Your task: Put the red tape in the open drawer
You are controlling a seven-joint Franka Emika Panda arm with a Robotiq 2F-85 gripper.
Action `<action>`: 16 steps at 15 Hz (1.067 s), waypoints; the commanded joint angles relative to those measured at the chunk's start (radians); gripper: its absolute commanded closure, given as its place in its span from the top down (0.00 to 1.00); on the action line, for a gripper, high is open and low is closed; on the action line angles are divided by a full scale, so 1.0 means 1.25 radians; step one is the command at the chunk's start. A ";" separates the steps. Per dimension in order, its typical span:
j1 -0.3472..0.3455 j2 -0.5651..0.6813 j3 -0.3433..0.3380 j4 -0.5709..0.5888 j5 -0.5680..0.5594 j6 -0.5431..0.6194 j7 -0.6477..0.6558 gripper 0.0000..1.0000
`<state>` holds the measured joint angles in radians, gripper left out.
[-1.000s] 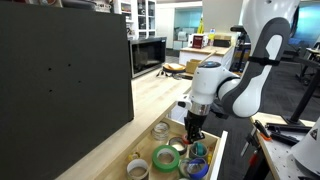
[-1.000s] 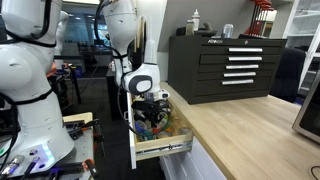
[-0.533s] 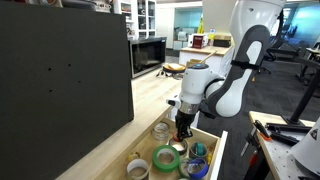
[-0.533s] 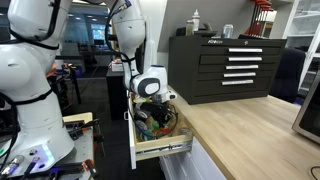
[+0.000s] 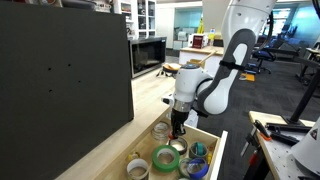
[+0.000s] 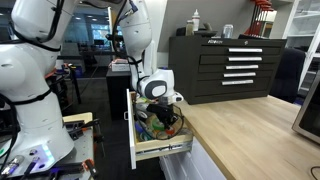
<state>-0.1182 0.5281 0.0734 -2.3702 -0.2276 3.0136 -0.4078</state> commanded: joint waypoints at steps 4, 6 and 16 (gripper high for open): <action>-0.040 0.007 0.053 0.017 0.028 -0.053 -0.001 0.04; -0.038 0.007 0.052 0.015 0.030 -0.057 -0.001 0.04; -0.021 0.029 0.027 -0.001 0.021 -0.050 0.010 0.04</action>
<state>-0.1477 0.5560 0.1104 -2.3669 -0.2045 2.9634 -0.4078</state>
